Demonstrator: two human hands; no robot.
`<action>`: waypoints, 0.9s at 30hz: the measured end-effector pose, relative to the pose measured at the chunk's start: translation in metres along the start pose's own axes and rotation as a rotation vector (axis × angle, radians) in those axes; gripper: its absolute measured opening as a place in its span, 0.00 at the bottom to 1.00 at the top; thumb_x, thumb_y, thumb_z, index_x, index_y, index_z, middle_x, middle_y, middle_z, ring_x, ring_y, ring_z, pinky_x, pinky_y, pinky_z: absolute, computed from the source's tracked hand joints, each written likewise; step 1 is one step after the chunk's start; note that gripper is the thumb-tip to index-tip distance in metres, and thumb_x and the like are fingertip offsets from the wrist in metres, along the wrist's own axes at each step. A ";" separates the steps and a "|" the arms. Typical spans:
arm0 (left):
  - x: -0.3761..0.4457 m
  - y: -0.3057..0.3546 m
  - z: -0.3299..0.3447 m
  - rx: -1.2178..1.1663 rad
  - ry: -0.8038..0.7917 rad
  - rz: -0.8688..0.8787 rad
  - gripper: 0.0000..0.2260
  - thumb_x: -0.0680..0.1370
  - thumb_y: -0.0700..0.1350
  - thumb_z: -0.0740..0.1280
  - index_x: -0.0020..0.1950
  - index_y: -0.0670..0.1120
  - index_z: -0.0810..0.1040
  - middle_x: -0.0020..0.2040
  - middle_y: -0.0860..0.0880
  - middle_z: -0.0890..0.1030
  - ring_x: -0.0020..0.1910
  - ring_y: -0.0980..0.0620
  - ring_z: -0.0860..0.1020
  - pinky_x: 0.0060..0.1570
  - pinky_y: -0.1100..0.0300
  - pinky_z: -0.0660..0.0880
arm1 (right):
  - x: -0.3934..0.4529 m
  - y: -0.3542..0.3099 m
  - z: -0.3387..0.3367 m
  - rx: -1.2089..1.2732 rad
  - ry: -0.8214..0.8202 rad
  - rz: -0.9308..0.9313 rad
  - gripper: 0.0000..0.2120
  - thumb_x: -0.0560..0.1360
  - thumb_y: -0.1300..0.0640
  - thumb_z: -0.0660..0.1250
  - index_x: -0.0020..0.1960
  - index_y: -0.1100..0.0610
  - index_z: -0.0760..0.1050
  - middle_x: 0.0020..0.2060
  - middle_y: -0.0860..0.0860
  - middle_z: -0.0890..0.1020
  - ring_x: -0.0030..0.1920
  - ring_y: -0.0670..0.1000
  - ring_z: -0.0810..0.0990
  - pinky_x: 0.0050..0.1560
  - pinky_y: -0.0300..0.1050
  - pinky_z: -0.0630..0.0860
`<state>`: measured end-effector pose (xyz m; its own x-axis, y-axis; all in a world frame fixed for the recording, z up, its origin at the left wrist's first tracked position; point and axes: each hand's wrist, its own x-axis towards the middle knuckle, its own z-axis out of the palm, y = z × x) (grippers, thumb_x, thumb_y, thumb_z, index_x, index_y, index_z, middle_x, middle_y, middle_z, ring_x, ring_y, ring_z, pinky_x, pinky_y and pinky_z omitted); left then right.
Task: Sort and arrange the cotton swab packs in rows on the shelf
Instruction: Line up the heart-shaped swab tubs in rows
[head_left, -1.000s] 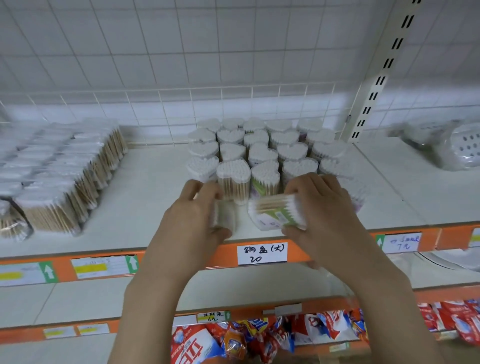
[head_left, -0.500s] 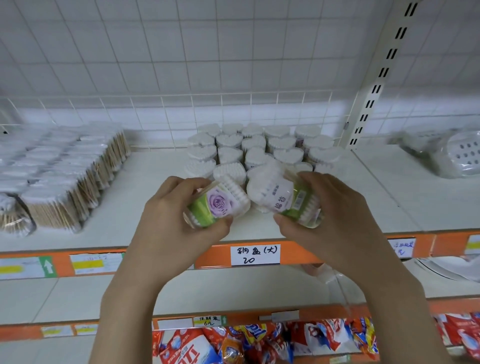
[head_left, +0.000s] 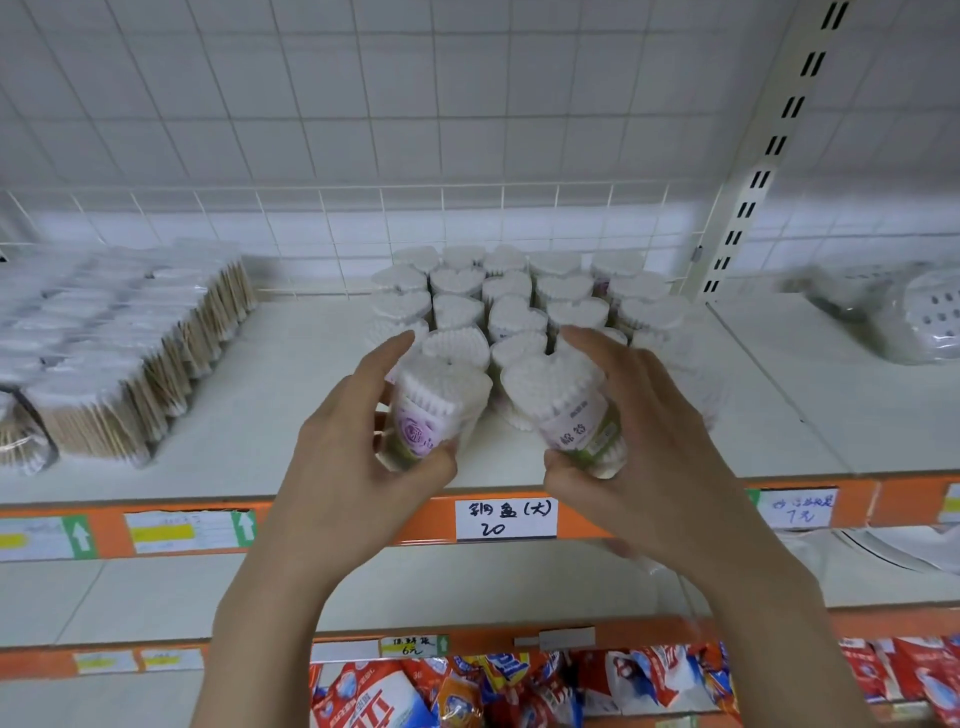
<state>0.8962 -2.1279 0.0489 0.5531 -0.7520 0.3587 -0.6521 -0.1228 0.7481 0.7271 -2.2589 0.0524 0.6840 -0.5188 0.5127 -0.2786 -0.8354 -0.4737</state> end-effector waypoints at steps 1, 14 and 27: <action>0.000 -0.001 0.003 -0.001 -0.003 -0.003 0.33 0.66 0.48 0.74 0.65 0.68 0.63 0.53 0.60 0.75 0.49 0.59 0.77 0.41 0.70 0.74 | 0.001 0.000 0.001 -0.012 0.000 -0.008 0.35 0.63 0.50 0.68 0.67 0.41 0.58 0.50 0.47 0.71 0.44 0.46 0.72 0.40 0.28 0.67; -0.002 -0.021 0.022 0.148 -0.005 0.009 0.25 0.69 0.48 0.72 0.64 0.52 0.69 0.59 0.54 0.75 0.47 0.60 0.75 0.43 0.75 0.69 | 0.004 0.009 0.021 -0.045 -0.025 -0.030 0.28 0.63 0.57 0.73 0.59 0.55 0.65 0.51 0.47 0.68 0.44 0.48 0.69 0.38 0.35 0.68; 0.003 -0.014 0.018 0.400 0.014 0.174 0.24 0.64 0.35 0.76 0.59 0.39 0.77 0.59 0.42 0.77 0.59 0.41 0.74 0.61 0.63 0.62 | 0.002 0.017 0.022 -0.270 -0.026 -0.075 0.24 0.66 0.49 0.68 0.60 0.58 0.74 0.58 0.53 0.75 0.59 0.56 0.71 0.58 0.48 0.66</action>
<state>0.8971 -2.1403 0.0295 0.4222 -0.7749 0.4705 -0.8843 -0.2379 0.4017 0.7382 -2.2706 0.0296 0.7255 -0.4519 0.5191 -0.3935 -0.8911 -0.2259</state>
